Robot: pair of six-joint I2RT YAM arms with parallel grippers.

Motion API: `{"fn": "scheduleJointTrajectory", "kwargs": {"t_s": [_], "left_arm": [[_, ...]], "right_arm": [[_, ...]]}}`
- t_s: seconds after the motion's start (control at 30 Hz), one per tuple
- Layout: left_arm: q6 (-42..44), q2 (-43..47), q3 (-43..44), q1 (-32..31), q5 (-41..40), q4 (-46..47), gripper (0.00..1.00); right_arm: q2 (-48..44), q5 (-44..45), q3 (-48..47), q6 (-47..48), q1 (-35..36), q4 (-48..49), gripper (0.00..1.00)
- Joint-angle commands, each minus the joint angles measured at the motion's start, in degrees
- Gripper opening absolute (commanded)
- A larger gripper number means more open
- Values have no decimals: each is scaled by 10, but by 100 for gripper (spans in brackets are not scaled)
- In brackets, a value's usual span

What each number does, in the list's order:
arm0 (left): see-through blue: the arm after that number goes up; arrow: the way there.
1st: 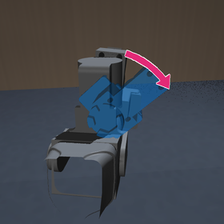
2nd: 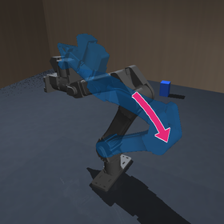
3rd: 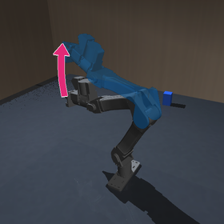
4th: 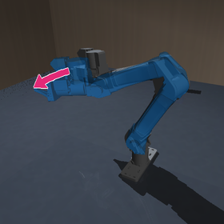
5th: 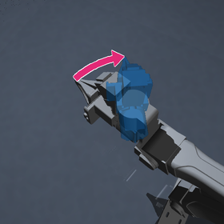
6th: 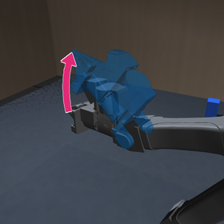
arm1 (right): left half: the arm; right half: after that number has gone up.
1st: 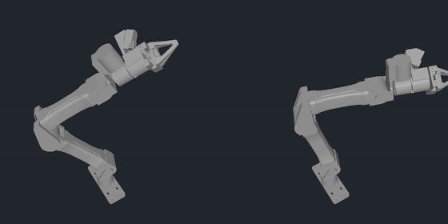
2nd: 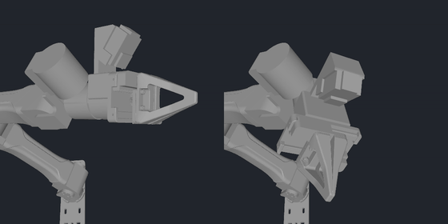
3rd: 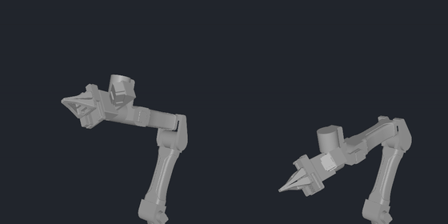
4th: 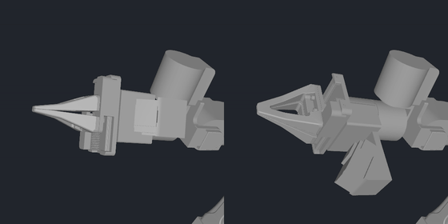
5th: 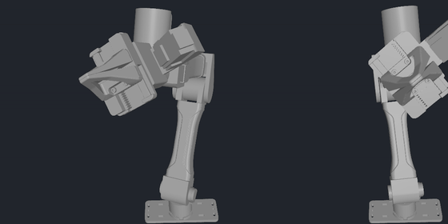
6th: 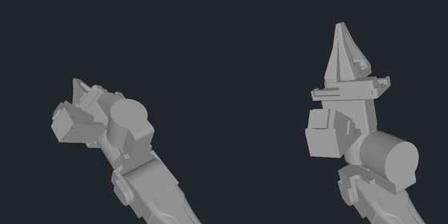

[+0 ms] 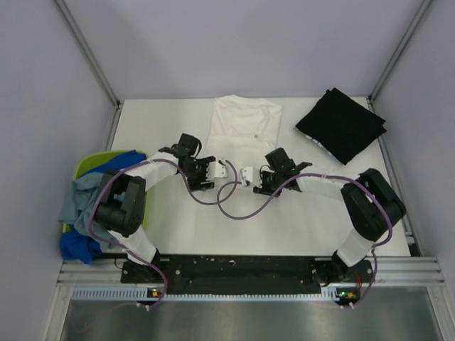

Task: Fold and stack the t-shirts
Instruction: Grab one side of the 2/3 rectangular tshirt with both arms, then fold the long partially folded tshirt into a neat square

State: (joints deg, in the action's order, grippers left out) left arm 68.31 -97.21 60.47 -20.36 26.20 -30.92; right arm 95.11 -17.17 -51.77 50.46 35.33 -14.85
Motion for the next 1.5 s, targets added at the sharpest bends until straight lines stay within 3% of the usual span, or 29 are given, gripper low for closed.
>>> {"fn": "scheduleJointTrajectory", "kwargs": {"t_s": [0.0, 0.17, 0.3, 0.6, 0.87, 1.17, 1.3, 1.47], "left_arm": [[12, -10, -13, -4, 1, 27, 61], [-5, -16, -18, -12, -18, 36, 36], [-18, -6, -22, -13, -22, 26, 0], [-69, 100, -61, -13, -7, -75, 0], [-107, 242, -52, -31, 48, -228, 0], [-143, 357, 38, -52, 81, -433, 0], [-189, 381, 94, -52, 89, -457, 0], [-259, 368, 112, -51, 20, -395, 0]], "right_arm": [[15, 28, -2, 0, 15, -11, 24], [-3, 40, 0, -14, 16, -14, 3], [-30, 35, 4, -33, 15, -14, 0], [-161, -18, 33, -75, 23, -46, 0], [-287, 12, 23, -83, 91, -215, 0], [-424, -63, -46, -154, 130, -347, 0], [-446, -76, -70, -171, 129, -351, 0], [-412, -23, -115, -171, 91, -339, 0]]}}
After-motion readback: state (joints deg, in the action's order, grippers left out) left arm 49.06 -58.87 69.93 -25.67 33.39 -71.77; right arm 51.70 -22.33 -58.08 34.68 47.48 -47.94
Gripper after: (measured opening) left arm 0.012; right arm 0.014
